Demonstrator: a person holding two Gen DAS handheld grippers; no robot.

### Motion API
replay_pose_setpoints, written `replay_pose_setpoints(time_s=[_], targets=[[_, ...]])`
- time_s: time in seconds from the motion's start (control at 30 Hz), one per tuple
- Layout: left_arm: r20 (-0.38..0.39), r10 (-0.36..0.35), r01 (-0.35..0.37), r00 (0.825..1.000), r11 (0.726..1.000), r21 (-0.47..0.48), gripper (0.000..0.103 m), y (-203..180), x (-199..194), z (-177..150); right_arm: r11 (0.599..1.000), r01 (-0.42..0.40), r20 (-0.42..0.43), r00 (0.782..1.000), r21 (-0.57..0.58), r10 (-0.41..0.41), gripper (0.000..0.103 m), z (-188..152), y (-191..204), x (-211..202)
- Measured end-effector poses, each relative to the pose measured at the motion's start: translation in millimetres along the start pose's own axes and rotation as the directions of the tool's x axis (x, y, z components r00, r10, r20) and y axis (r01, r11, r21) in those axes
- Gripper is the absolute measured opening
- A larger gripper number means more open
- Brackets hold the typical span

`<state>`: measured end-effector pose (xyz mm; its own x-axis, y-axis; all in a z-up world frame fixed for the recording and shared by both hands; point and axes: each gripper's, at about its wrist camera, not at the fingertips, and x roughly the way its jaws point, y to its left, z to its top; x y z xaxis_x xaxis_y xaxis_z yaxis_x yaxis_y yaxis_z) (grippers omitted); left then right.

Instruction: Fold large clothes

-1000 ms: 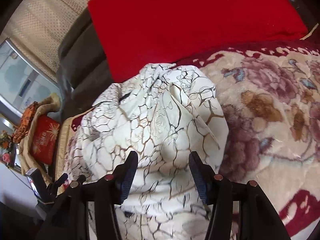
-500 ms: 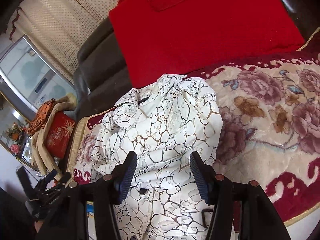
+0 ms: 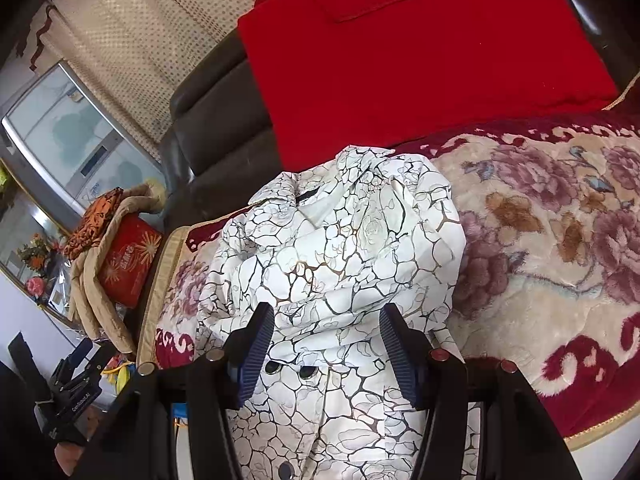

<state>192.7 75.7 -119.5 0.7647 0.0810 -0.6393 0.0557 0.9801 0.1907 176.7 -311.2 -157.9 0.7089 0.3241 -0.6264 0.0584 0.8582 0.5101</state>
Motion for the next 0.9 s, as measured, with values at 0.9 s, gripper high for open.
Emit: replay_pose_setpoints(time_s=[0.9], targets=[[0.030,0.033,-0.032,0.999,0.999,-0.027,0.092,22.5,-29.4,-13.0,1.000,0.028,0.010,1.000,-0.007,-0.028,0.059,-18.7,-5.7,-35.0]])
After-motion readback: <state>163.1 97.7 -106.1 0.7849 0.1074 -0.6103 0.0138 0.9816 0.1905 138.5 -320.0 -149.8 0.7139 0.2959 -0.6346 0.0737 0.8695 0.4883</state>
